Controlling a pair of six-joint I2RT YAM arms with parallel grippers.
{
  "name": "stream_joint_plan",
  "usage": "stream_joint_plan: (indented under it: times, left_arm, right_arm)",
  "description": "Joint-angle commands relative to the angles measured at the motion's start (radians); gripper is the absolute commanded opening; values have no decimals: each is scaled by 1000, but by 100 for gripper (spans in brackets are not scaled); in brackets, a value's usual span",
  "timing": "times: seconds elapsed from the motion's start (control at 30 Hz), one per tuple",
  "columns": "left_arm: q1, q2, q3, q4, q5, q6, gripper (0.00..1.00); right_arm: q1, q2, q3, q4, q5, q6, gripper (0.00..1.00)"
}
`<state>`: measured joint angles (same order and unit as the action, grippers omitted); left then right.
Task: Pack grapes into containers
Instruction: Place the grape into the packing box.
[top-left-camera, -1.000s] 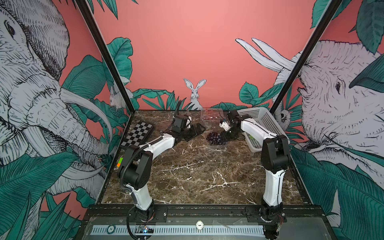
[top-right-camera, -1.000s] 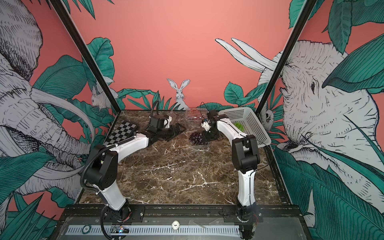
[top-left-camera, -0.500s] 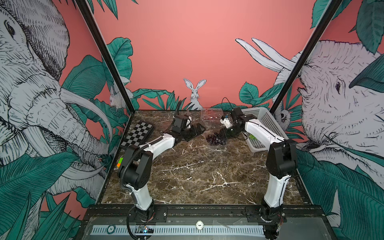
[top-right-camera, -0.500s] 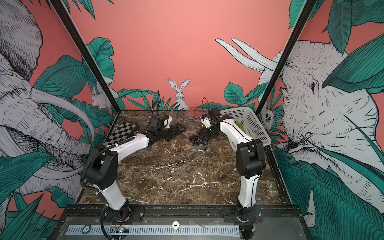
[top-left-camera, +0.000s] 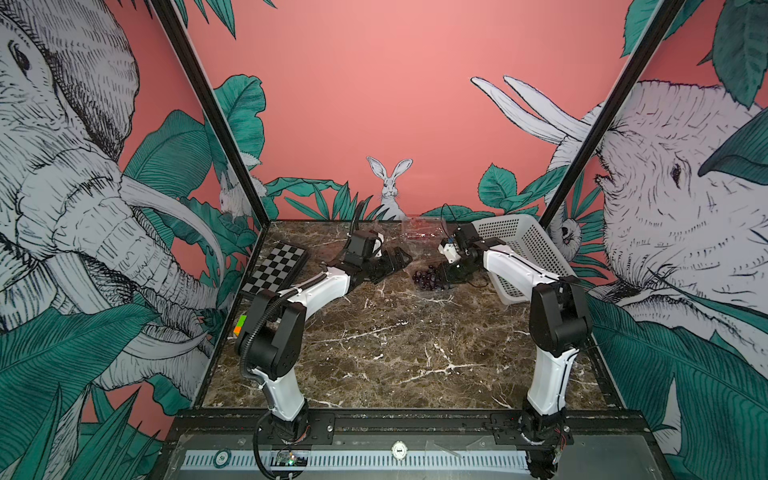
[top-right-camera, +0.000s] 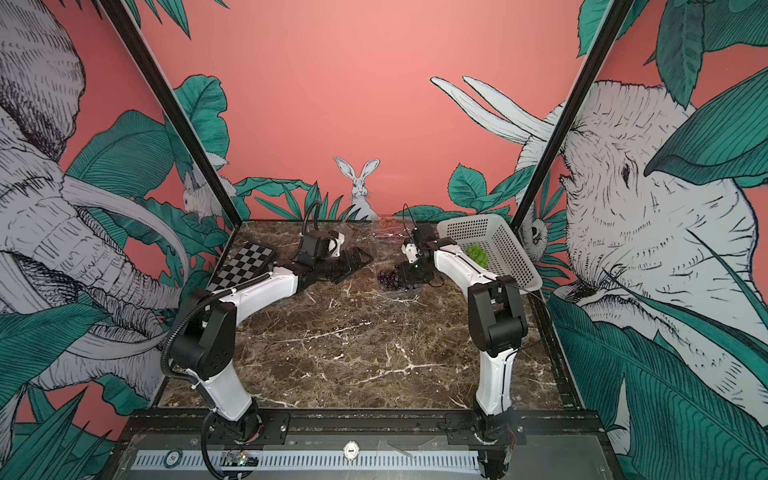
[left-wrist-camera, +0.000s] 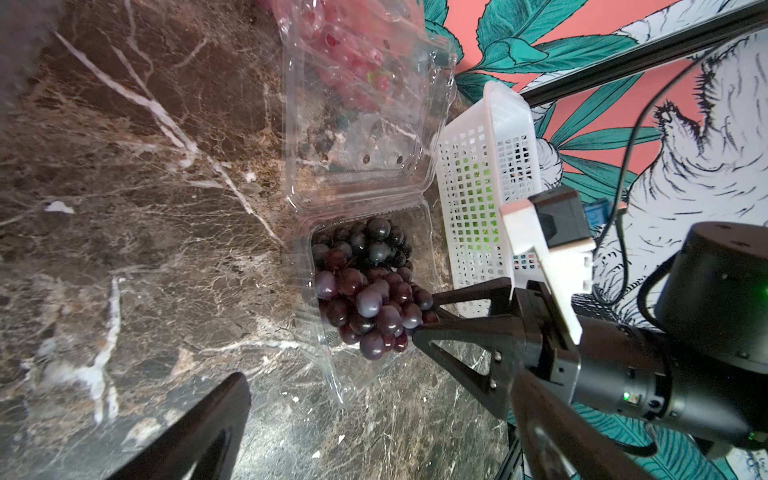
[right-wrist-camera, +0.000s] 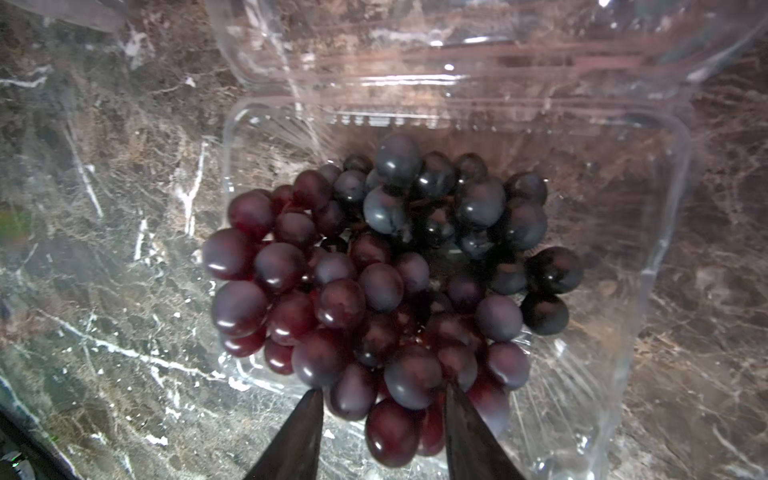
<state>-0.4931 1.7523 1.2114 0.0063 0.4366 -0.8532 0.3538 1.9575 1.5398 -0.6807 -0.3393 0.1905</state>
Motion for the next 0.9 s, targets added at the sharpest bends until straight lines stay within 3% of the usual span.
stream_joint_plan:
  times: [0.0, 0.3, 0.5, 0.7, 0.87]
  left_arm:
    - [-7, -6, 25, -2, -4, -3, 99]
    - [-15, 9, 46, -27, -4, 6, 99]
    - [-15, -3, 55, -71, -21, 45, 99]
    - [-13, -5, 70, -123, -37, 83, 99]
    - [-12, 13, 113, -200, -50, 129, 99]
  right_arm:
    - [1, 37, 4, 22, 51, 2, 46]
    - [-2, 23, 28, 4, 79, -10, 45]
    - [-3, -17, 21, 4, 54, 1, 50]
    - [-5, -50, -1, 2, 45, 10, 59]
    - [-15, -91, -45, 30, 19, 30, 74]
